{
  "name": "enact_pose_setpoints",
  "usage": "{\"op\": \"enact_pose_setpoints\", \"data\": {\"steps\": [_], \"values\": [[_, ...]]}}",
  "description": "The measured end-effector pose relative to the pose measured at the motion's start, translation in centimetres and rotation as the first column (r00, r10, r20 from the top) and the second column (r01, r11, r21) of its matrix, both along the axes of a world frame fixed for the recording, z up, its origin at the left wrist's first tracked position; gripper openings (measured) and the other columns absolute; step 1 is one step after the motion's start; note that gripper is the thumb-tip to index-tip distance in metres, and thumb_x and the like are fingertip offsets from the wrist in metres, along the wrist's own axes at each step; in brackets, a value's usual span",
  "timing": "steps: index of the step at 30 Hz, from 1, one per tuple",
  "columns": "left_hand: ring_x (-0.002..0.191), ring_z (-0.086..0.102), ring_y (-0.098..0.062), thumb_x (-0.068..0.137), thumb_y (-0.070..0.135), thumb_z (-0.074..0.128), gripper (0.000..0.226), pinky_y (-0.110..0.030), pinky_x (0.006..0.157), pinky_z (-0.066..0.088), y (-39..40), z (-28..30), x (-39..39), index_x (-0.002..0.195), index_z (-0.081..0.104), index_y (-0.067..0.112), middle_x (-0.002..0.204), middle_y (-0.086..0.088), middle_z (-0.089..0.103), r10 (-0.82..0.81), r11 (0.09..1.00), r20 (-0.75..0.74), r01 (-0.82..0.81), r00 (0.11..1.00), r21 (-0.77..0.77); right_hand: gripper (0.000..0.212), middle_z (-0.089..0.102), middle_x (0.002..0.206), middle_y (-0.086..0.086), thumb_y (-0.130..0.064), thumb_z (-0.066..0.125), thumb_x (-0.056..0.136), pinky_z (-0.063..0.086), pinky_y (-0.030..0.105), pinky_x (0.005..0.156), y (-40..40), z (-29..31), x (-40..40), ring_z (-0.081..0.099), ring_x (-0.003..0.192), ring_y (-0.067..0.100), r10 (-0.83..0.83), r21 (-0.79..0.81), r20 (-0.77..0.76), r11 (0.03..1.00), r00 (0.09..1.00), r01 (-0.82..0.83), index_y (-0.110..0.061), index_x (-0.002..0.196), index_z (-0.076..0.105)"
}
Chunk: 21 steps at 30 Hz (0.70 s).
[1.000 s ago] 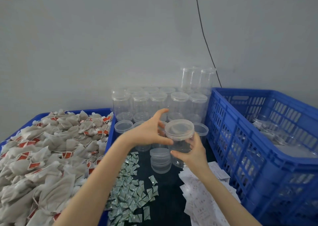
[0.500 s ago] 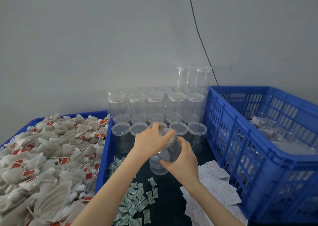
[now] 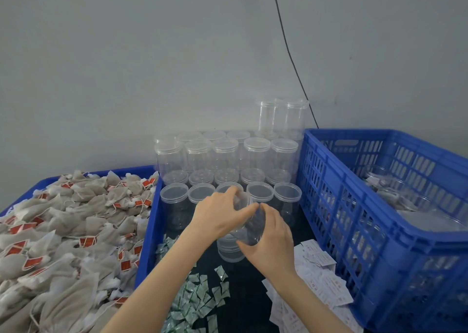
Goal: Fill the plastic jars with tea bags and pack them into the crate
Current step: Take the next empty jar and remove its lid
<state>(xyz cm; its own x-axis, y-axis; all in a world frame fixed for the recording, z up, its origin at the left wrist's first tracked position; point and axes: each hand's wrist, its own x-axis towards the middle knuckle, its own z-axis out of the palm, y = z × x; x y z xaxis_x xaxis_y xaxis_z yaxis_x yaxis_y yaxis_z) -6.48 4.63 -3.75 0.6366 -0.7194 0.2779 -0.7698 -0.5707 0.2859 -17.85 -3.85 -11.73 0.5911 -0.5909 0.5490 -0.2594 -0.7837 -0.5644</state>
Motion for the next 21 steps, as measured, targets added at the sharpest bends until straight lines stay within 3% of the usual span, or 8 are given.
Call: {"op": "enact_pose_setpoints", "data": {"steps": [2,4,6,8,12,17,19,21], "values": [[0.098,0.056,-0.024,0.071,0.088,0.022,0.082,-0.036,0.074,0.040,0.0,-0.3,0.5,0.129,0.040,0.032,0.103,0.000,0.058,-0.009,1.000,-0.036,0.010,0.999,0.029,0.090,0.057,0.132,0.003,-0.039,0.088,0.061,0.038,0.036,0.107,0.1,-0.1,0.1,0.055,0.123,0.023,0.001,-0.020,0.010,1.000,1.000,0.000,-0.008,0.136,0.050],[0.135,0.034,-0.023,0.076,0.080,0.042,0.083,-0.043,0.101,0.038,0.3,-0.2,1.0,0.146,0.018,0.042,0.152,-0.002,0.028,-0.233,0.970,-0.309,0.242,0.922,-0.009,0.091,0.053,0.137,0.001,-0.042,0.085,0.064,0.033,0.033,0.110,0.1,0.0,-0.1,0.050,0.128,0.020,0.023,0.015,-0.019,1.000,1.000,-0.022,-0.011,0.140,0.046],[0.143,0.011,-0.011,0.077,0.058,0.069,0.095,-0.038,0.114,0.024,0.9,0.1,1.5,0.145,0.003,0.054,0.158,0.015,-0.005,-0.422,0.891,-0.485,0.450,0.766,-0.063,0.090,0.053,0.137,0.001,-0.043,0.085,0.065,0.035,0.035,0.110,0.0,-0.2,-0.4,0.050,0.128,0.021,0.013,0.013,-0.026,1.000,1.000,-0.012,-0.012,0.140,0.046],[0.137,0.018,-0.003,0.073,0.043,0.077,0.096,-0.027,0.109,0.026,1.4,0.2,2.0,0.142,0.012,0.058,0.153,0.020,0.009,-0.481,0.841,-0.459,0.542,0.747,0.001,0.088,0.059,0.129,0.005,-0.042,0.088,0.061,0.043,0.041,0.103,-0.1,-0.7,-0.6,0.058,0.120,0.025,-0.016,-0.041,-0.008,0.999,1.000,0.015,-0.008,0.134,0.053],[0.119,0.046,-0.007,0.070,0.057,0.071,0.075,-0.018,0.090,0.038,1.6,-0.2,1.6,0.135,0.037,0.043,0.123,0.018,0.046,-0.393,0.915,-0.348,0.401,0.851,-0.050,0.091,0.062,0.126,0.008,-0.038,0.092,0.056,0.049,0.044,0.098,0.2,-1.5,-0.8,0.062,0.115,0.029,-0.019,-0.061,-0.023,0.998,1.000,0.018,-0.004,0.132,0.055],[0.103,0.058,-0.024,0.072,0.083,0.033,0.080,-0.040,0.088,0.047,0.7,-0.6,0.0,0.127,0.047,0.027,0.118,-0.002,0.062,0.014,1.000,-0.289,-0.006,0.957,0.029,0.094,0.067,0.116,0.011,-0.039,0.097,0.044,0.053,0.045,0.090,0.3,-1.1,-0.5,0.068,0.106,0.030,-0.052,-0.171,-0.030,0.984,0.998,0.046,-0.001,0.123,0.061],[0.121,0.051,-0.029,0.077,0.083,0.028,0.080,-0.044,0.100,0.041,0.9,-0.6,0.4,0.139,0.036,0.033,0.138,-0.007,0.051,-0.010,0.995,-0.359,0.047,0.933,0.093,0.093,0.067,0.116,0.011,-0.037,0.097,0.044,0.053,0.047,0.091,0.2,-1.3,-0.6,0.067,0.107,0.031,-0.054,-0.184,-0.029,0.982,0.998,0.048,0.000,0.122,0.061],[0.141,0.028,-0.023,0.082,0.074,0.044,0.083,-0.042,0.112,0.028,1.4,-0.3,0.7,0.150,0.009,0.040,0.157,0.000,0.021,-0.206,0.961,-0.540,0.274,0.816,0.047,0.090,0.066,0.118,0.011,-0.036,0.096,0.048,0.052,0.048,0.094,-0.1,-1.5,-1.0,0.066,0.109,0.031,-0.046,-0.155,-0.025,0.987,0.999,0.041,-0.001,0.123,0.061]]}}
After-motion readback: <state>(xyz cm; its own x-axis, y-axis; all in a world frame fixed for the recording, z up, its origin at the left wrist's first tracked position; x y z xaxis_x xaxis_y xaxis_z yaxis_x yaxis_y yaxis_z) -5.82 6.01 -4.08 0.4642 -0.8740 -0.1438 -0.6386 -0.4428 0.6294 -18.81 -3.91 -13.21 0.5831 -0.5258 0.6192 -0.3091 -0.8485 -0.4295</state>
